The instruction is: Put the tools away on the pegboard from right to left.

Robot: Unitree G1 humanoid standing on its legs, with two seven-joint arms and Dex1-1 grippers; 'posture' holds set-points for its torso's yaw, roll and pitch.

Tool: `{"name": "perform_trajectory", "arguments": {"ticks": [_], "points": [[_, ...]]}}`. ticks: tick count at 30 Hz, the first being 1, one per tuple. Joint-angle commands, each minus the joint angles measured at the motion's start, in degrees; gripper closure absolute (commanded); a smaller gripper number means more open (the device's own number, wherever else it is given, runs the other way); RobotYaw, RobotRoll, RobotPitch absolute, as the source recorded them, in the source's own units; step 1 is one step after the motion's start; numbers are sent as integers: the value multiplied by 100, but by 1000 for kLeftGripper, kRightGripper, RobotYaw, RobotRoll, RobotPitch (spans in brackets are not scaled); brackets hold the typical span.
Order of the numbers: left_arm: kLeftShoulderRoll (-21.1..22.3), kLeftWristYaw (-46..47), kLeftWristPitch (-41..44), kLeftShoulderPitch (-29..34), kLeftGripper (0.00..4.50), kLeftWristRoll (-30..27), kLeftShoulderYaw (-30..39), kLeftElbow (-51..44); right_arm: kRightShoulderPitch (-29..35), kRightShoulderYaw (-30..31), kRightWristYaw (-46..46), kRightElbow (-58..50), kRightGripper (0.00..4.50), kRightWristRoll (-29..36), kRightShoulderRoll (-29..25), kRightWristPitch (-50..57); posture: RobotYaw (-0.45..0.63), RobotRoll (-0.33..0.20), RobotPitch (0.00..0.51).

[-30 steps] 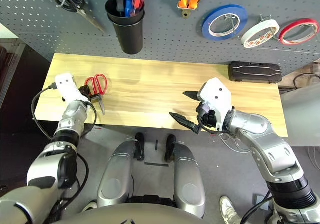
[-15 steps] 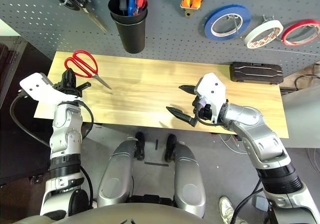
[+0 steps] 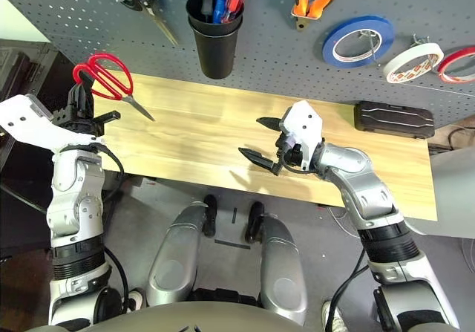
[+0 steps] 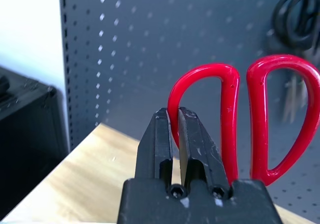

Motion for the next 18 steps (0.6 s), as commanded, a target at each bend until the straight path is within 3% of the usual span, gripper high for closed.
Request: {"name": "perform_trajectory", "arguments": {"ticks": [1,18], "points": [[75,-130,109,-17,4467,-94,-35,-247,63,-60,109,-51,0,153,80,-178,271,0,285],[547,-366,669,-712,4467,-417,31,-471,148,-678,98,-1135,0,982,-243,246,221,0,271]]}}
